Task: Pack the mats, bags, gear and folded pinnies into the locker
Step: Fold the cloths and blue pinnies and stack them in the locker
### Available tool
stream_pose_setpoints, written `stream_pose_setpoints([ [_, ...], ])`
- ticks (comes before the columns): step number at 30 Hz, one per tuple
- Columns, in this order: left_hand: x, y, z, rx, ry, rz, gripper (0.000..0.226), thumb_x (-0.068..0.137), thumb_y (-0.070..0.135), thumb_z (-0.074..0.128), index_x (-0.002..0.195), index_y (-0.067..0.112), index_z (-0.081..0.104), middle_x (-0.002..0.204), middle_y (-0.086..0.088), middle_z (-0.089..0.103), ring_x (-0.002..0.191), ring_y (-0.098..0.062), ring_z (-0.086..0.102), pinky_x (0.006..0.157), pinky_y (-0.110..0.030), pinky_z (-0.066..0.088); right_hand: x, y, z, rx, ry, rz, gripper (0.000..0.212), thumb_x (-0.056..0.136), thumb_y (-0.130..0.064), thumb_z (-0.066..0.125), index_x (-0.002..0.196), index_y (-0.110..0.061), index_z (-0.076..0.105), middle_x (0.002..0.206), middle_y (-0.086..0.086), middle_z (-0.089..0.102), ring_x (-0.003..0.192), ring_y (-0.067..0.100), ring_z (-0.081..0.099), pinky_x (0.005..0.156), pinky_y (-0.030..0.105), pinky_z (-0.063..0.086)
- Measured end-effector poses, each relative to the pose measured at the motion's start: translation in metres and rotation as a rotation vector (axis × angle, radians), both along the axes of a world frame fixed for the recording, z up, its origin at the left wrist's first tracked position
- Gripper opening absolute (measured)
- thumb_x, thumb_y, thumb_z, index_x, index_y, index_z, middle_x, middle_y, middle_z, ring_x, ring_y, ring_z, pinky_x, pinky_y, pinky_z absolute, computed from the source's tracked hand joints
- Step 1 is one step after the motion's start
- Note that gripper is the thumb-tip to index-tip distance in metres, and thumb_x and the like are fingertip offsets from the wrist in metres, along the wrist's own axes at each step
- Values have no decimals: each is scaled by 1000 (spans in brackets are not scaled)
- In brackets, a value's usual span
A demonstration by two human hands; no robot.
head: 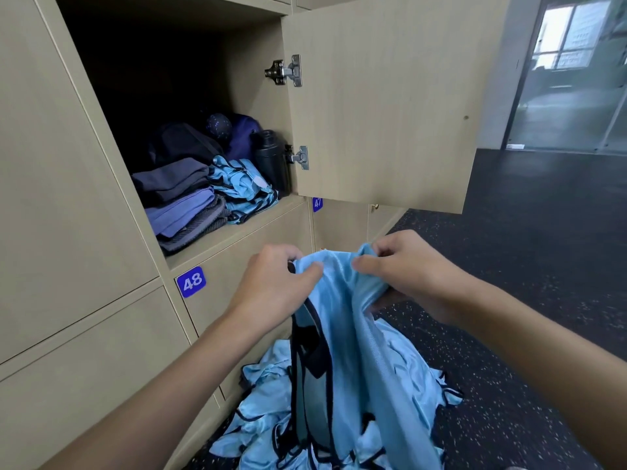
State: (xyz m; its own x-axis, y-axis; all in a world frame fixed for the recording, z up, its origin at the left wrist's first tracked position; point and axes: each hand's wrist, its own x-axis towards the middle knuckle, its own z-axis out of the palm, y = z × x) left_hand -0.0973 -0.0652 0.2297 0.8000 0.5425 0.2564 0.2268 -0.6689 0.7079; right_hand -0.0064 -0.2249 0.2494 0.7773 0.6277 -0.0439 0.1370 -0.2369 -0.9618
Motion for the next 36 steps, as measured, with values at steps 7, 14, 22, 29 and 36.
stream_pose_setpoints([
  [7, 0, -5, 8, -441, -63, -269, 34, 84, 48, 72, 98, 17, 69, 73, 0, 66, 61, -13, 56, 54, -24, 46, -7, 3, -4, 109, 18, 291, 15, 94, 4, 54, 93, 9, 68, 101, 27, 68, 95, 26, 68, 96, 38, 55],
  [14, -3, -1, 15, -508, -247, -182, 41, 83, 1, 74, 114, 23, 60, 85, -5, 70, 60, -6, 60, 55, -18, 48, -6, -2, -4, 264, -11, 241, 32, 93, 16, 47, 110, -3, 66, 103, 14, 73, 90, 21, 67, 82, 30, 56],
  [22, -9, 7, 36, -771, -395, -179, 39, 85, 6, 72, 122, 11, 61, 92, -6, 76, 82, -20, 69, 81, -37, 53, -4, 1, -18, 221, -79, 110, 94, 77, -16, 83, 144, -44, 24, 123, -5, 63, 106, 9, 66, 92, 28, 53],
  [29, -11, -4, 28, -999, -387, -195, 91, 68, 29, 82, 146, 30, 37, 112, -4, 75, 102, -26, 72, 92, -54, 55, -13, 11, -14, 332, -7, 26, 84, 76, -5, 82, 140, -34, 35, 104, 1, 74, 88, 20, 74, 80, 41, 60],
  [36, -15, -20, 22, -1011, -340, -294, 117, 74, 0, 77, 152, 50, 7, 108, 1, 76, 99, -22, 73, 88, -44, 58, -7, 2, -3, 456, 15, -77, 92, 81, -13, 78, 147, -44, 23, 106, -5, 70, 87, 16, 74, 76, 36, 61],
])
